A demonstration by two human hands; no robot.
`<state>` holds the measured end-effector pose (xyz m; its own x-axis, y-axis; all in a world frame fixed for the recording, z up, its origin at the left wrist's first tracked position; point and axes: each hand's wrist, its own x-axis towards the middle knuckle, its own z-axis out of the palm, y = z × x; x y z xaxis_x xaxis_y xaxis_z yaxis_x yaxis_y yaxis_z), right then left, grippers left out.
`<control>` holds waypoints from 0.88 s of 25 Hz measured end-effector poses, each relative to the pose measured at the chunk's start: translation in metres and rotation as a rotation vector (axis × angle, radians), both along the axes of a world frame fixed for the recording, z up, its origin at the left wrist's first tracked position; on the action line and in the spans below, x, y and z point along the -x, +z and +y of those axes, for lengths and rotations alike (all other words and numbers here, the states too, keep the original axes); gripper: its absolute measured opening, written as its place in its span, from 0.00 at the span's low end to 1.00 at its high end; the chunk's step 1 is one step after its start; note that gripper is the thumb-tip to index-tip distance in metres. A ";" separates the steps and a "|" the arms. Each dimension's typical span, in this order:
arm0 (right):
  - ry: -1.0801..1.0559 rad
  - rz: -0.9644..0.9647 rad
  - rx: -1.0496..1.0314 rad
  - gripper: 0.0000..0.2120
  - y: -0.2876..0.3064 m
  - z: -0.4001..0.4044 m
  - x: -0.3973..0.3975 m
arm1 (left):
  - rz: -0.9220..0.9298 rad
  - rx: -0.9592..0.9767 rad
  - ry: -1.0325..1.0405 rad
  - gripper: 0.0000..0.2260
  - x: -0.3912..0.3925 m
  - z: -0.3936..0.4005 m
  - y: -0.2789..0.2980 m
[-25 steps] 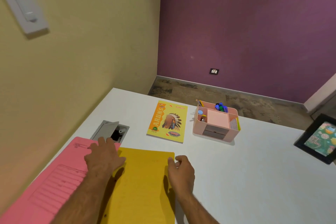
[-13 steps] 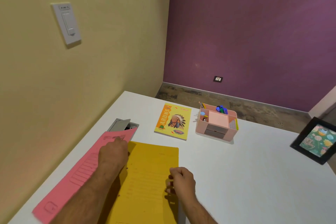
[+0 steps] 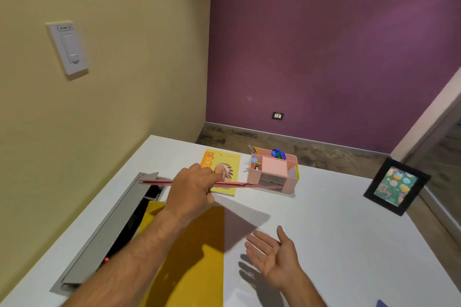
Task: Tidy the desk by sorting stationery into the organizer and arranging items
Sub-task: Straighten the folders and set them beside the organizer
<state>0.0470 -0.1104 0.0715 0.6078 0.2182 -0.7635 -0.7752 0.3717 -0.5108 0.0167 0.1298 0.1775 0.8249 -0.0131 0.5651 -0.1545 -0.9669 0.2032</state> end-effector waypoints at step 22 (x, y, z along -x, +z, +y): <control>0.119 -0.124 0.121 0.29 0.006 -0.121 0.000 | 0.786 0.636 0.698 0.44 0.063 0.060 -0.161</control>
